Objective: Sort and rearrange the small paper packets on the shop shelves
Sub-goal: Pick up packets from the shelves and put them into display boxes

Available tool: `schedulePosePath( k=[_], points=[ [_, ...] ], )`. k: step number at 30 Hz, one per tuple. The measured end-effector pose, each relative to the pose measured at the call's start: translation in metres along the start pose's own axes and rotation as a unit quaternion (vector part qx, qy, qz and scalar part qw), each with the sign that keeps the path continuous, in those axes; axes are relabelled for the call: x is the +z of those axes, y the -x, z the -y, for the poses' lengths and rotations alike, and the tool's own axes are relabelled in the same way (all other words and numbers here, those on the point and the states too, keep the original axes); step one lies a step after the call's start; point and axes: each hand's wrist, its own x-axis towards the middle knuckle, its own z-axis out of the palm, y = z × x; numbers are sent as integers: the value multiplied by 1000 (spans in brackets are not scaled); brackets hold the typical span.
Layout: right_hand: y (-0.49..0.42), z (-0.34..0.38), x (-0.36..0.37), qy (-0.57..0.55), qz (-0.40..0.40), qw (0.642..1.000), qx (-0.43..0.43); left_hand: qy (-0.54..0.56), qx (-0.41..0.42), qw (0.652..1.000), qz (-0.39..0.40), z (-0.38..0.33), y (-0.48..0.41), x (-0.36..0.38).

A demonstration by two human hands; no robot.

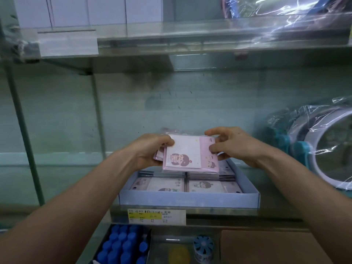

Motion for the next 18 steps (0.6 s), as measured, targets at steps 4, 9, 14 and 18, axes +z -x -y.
schedulePosePath(
  k=[4, 9, 14, 18],
  points=[
    [1, 10, -1, 269, -61, 956, -95, 24, 25, 999, 5, -5, -7, 0],
    [3, 30, 11, 275, 37, 946, -167, 66, 42, 997, 28, -12, -11, 12],
    [-6, 30, 8, 295, 96, 944, -112, 38, 23, 998, 33, -9, -15, 18],
    [1, 23, -3, 269, 199, 942, -23, 13, 23, 1000, -12, -5, -16, 12]
  ],
)
